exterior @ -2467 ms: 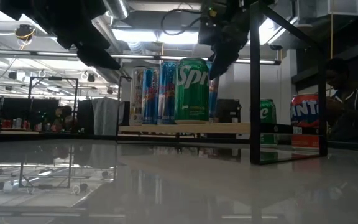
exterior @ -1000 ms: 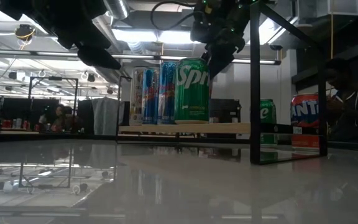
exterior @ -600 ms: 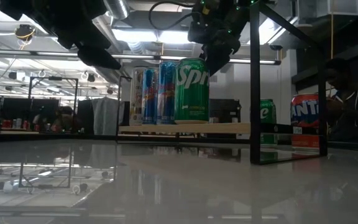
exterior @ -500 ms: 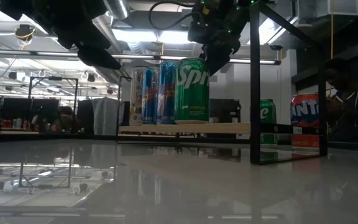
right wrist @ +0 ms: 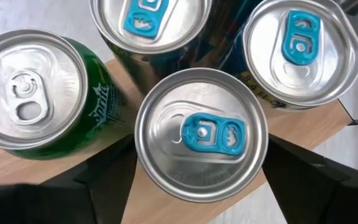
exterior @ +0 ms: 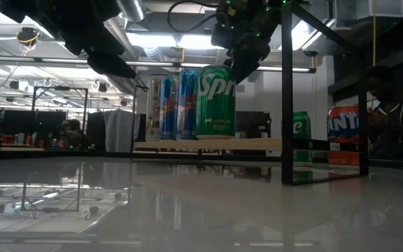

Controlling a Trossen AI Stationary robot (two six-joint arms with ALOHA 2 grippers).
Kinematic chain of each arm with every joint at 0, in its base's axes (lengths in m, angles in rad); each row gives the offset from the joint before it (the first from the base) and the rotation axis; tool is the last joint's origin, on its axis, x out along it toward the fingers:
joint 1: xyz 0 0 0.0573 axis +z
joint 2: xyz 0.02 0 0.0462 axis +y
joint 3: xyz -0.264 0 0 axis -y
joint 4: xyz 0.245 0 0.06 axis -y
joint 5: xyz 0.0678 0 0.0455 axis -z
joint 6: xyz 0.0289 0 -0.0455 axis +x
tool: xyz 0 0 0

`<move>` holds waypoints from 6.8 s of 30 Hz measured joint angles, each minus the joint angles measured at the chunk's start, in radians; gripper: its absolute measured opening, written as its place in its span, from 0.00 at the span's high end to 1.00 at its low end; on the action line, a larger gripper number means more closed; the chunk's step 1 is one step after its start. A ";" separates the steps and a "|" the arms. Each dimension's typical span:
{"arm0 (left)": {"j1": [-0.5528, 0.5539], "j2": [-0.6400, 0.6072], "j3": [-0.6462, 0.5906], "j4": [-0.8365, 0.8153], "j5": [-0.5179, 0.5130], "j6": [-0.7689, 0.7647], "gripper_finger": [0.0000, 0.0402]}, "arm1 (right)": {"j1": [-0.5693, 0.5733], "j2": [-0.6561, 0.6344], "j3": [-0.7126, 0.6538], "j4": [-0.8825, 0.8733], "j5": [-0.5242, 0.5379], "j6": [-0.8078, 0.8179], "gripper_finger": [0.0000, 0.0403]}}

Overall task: Place canned beverage on shelf
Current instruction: Put the blue soda can on the shelf aligned with the other blue soda, then put the top green soda can on the shelf aligned with the other green soda can

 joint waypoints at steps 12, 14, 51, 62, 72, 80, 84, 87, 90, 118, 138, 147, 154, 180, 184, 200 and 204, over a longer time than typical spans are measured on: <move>0.000 0.000 0.000 0.000 0.000 0.000 0.02 | -0.001 -0.006 0.106 -0.153 0.010 0.000 0.20; 0.000 0.000 0.000 0.000 0.000 0.000 0.02 | -0.001 -0.007 0.147 -0.216 0.011 0.000 0.20; 0.000 0.000 0.000 0.004 -0.009 -0.001 0.02 | -0.321 -0.219 -0.176 -0.327 0.177 0.766 0.20; 0.000 0.000 0.000 0.003 -0.009 0.000 0.02 | -0.322 -0.219 -0.277 -0.261 0.189 0.814 0.20; 0.000 0.000 0.000 0.003 -0.009 0.000 0.02 | -0.321 -0.219 -0.338 -0.177 0.165 0.809 0.20; 0.000 0.000 0.000 0.003 -0.009 0.000 0.02 | -0.321 -0.219 -0.341 -0.183 0.158 0.802 0.20; 0.000 0.000 0.000 0.003 -0.009 0.000 0.02 | -0.321 -0.219 -0.341 -0.185 0.158 0.800 0.20; 0.000 0.000 0.000 0.003 -0.009 0.000 0.02 | -0.321 -0.219 -0.341 -0.186 0.158 0.779 0.20; 0.000 0.000 0.000 0.003 -0.009 0.000 0.02 | -0.321 -0.219 -0.341 -0.187 0.158 0.777 0.20; 0.000 0.000 0.000 0.003 -0.008 -0.001 0.02 | -0.321 -0.218 -0.341 -0.192 0.071 0.696 0.20; 0.000 0.000 0.000 0.003 -0.008 -0.001 0.02 | -0.321 -0.218 -0.341 -0.180 0.049 0.254 0.20; 0.000 0.000 0.000 0.003 -0.008 -0.002 0.02 | -0.321 -0.218 -0.341 -0.180 0.049 0.251 0.20; 0.000 0.000 0.000 0.003 -0.008 -0.002 0.02 | -0.322 -0.218 -0.341 -0.180 0.003 0.247 0.20; 0.000 0.000 0.000 0.003 -0.009 -0.003 0.02 | -0.321 -0.218 -0.341 -0.110 -0.001 -0.025 0.20; 0.000 0.000 0.000 0.003 -0.009 -0.003 0.02 | -0.321 -0.218 -0.336 -0.113 0.001 0.024 0.20; 0.000 0.000 0.000 0.003 -0.008 -0.004 0.02 | -0.314 -0.218 -0.160 -0.323 0.038 0.389 0.20; 0.000 0.000 0.000 0.003 -0.008 -0.003 0.02 | -0.281 -0.218 -0.160 -0.342 0.109 0.542 0.20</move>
